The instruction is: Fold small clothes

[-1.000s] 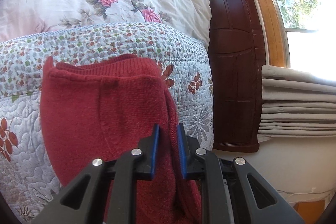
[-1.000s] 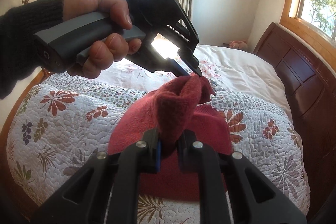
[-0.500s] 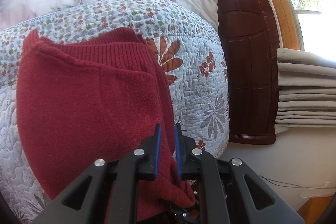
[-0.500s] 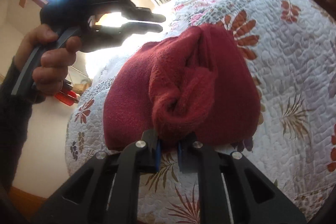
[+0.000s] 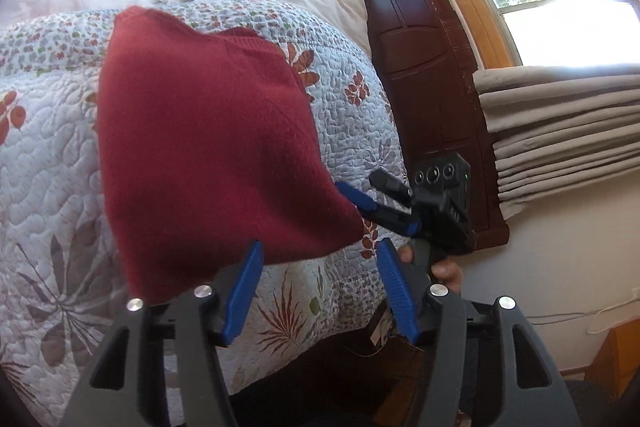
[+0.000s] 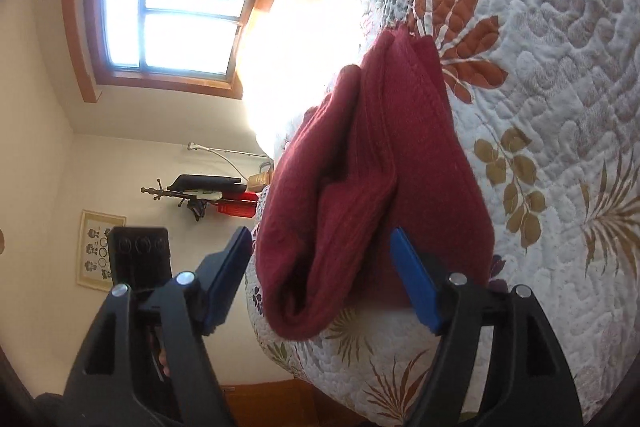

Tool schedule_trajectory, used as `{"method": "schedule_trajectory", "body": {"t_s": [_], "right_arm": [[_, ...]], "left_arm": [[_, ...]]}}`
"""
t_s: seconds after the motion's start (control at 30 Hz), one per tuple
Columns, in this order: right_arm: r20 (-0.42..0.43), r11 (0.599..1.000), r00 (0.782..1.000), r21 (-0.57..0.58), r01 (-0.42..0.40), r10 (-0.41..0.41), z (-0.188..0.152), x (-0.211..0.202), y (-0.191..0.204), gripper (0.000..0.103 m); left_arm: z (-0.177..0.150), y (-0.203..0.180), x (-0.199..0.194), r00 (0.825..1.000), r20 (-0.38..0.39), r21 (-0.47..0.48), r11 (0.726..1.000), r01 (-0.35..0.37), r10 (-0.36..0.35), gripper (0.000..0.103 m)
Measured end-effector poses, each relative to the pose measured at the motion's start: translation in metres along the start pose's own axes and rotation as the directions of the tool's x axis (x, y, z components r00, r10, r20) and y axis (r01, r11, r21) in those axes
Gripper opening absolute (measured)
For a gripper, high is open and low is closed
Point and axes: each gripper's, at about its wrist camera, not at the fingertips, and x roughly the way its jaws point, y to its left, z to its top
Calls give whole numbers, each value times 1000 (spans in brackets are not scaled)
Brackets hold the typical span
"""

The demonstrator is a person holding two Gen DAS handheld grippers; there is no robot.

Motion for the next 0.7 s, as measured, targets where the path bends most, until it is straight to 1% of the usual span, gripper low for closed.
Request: {"method": "schedule_trajectory", "body": {"t_s": [0.1, 0.17, 0.23, 0.3, 0.37, 0.4, 0.43, 0.47, 0.53, 0.6, 0.63, 0.7], "right_arm": [[-56, 1000, 998, -7, 3, -4, 43, 23, 2, 73], [-74, 999, 997, -20, 36, -37, 67, 41, 4, 73], [-107, 997, 992, -32, 69, -72, 84, 59, 5, 73], [-130, 991, 983, -64, 120, -128, 94, 76, 9, 73], [-143, 990, 982, -76, 116, -126, 100, 88, 12, 72], [-148, 991, 981, -77, 112, -122, 102, 94, 16, 69], [-151, 991, 982, -80, 104, -115, 106, 97, 19, 61], [-156, 991, 981, -88, 99, -112, 108, 100, 22, 43], [-156, 987, 978, -109, 122, -138, 111, 101, 29, 15], [-133, 978, 980, -166, 124, -147, 119, 94, 46, 14], [-116, 971, 982, -205, 123, -148, 123, 92, 62, 14], [-79, 965, 989, -242, 99, -122, 129, 78, 76, 13]], "left_arm": [[-26, 9, 4, 996, 40, -50, 996, 79, -77, 63], [-40, 16, 10, 992, 63, -89, 989, 117, -111, 64], [-49, 24, 15, 989, 76, -126, 983, 133, -124, 64], [-56, 31, 18, 989, 86, -155, 979, 133, -120, 64], [-60, 36, 20, 988, 98, -180, 975, 134, -117, 65], [-62, 39, 20, 988, 103, -192, 972, 133, -114, 65], [-63, 41, 21, 988, 104, -201, 971, 131, -112, 65], [-64, 42, 21, 988, 106, -207, 970, 130, -110, 65], [-67, 43, 23, 988, 106, -215, 968, 131, -110, 65], [-67, 43, 24, 989, 103, -219, 967, 131, -111, 65], [-68, 41, 25, 989, 101, -218, 967, 128, -109, 65], [-69, 37, 23, 990, 96, -207, 971, 117, -99, 65]]}}
